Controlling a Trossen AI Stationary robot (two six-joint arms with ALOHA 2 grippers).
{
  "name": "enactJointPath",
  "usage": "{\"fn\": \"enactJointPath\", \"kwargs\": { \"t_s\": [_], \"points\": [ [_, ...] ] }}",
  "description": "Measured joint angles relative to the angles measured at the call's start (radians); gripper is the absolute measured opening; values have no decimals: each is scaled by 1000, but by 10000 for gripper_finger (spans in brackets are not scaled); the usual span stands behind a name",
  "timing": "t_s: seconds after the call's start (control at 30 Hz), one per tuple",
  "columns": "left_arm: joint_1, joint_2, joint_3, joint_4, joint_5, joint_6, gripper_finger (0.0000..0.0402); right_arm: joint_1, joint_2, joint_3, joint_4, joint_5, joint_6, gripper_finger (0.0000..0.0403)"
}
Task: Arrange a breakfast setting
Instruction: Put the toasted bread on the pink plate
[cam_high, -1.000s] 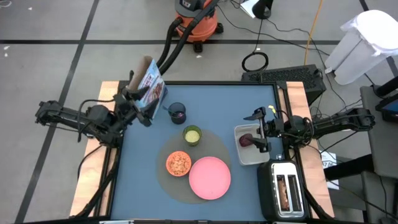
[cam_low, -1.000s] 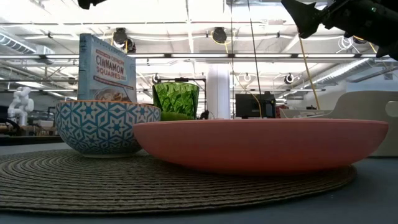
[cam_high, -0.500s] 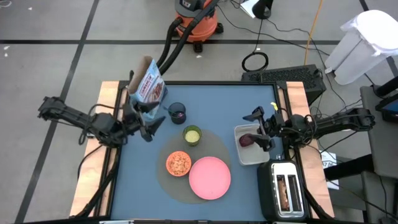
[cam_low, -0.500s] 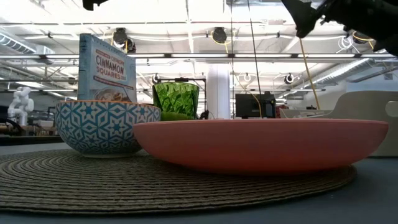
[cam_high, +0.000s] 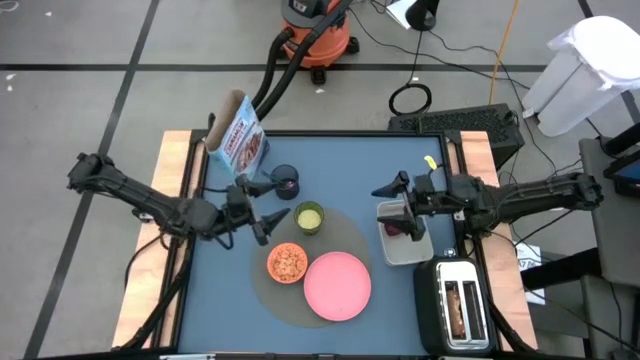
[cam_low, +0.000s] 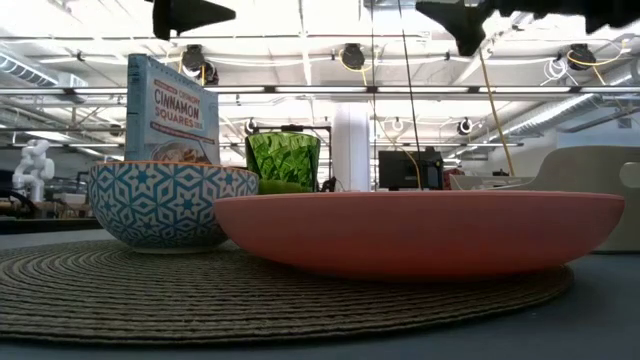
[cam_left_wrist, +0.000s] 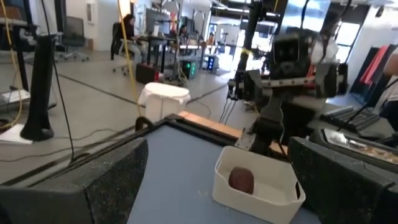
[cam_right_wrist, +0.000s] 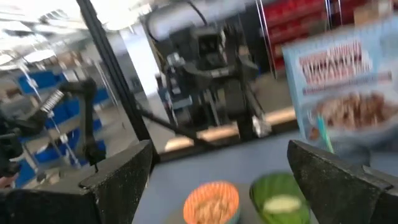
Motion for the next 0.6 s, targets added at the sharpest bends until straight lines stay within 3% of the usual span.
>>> {"fn": "enactJointPath", "kwargs": {
  "t_s": [0.6],
  "points": [
    [0, 44, 0, 2, -1, -1, 392, 0, 0, 511, -1089, -29, 479, 368]
  ]
}}
